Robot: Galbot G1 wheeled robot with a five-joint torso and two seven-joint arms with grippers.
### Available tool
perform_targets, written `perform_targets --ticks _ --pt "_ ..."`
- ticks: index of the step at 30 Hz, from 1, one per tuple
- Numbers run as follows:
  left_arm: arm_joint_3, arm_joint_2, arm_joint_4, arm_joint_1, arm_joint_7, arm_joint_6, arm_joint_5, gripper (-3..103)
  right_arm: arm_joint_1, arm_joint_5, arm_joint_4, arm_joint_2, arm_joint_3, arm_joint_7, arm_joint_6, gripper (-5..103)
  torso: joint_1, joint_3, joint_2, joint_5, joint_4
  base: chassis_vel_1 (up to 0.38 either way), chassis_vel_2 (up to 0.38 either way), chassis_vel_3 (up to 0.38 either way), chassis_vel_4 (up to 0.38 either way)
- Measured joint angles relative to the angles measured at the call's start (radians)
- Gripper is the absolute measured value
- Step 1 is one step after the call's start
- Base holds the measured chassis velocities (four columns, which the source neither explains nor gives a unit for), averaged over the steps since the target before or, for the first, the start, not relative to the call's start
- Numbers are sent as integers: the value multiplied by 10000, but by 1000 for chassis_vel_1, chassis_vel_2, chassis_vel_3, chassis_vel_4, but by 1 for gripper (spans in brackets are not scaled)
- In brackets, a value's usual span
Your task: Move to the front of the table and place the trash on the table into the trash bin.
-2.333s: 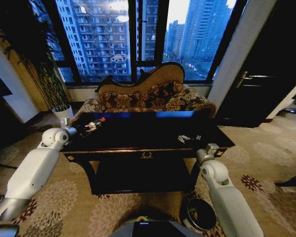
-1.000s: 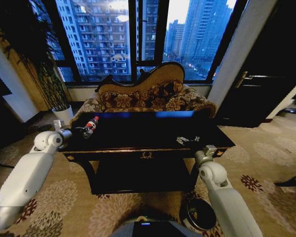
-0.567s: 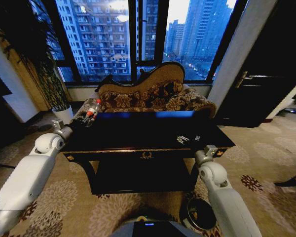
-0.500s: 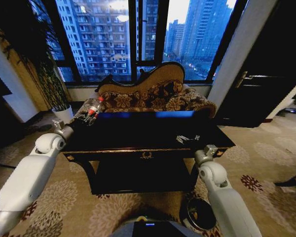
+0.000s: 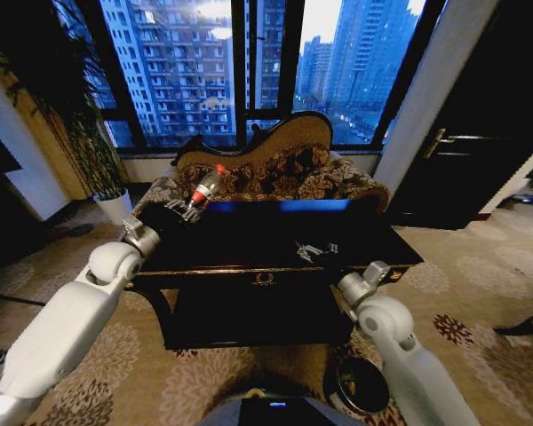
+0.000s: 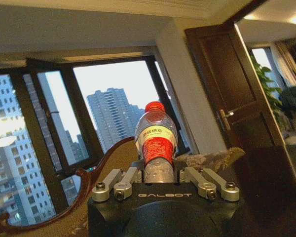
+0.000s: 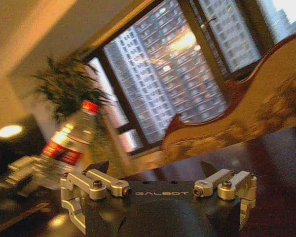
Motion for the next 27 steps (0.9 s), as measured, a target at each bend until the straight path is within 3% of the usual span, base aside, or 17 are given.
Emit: perform_targets --ticks 4,13,18,21,27 --pt "522 195 -425 59 -261 -45 371 28 232 1101 175 117 -78 -1 -427 100 -1 0 0 -1 1 0 0 0 0" --pt "1853 378 -784 -680 -832 79 395 28 426 1097 159 152 -264 -2 -417 100 -1 0 0 1 -1 0 0 0 0" --pt "3072 320 -434 -1728 -1081 -94 313 28 419 973 184 63 -214 -2 -379 100 0 1 0 -1 1 0 0 0 0" --pt "3934 21 -120 -2718 -1117 -227 280 28 421 952 174 45 -165 -3 -352 100 0 1 0 2 0 0 0 0 0" --pt "4997 -736 -119 -3558 -1435 -159 229 28 424 903 28 88 -95 -3 -323 100 1 2 -1 0 -3 0 0 0 0"
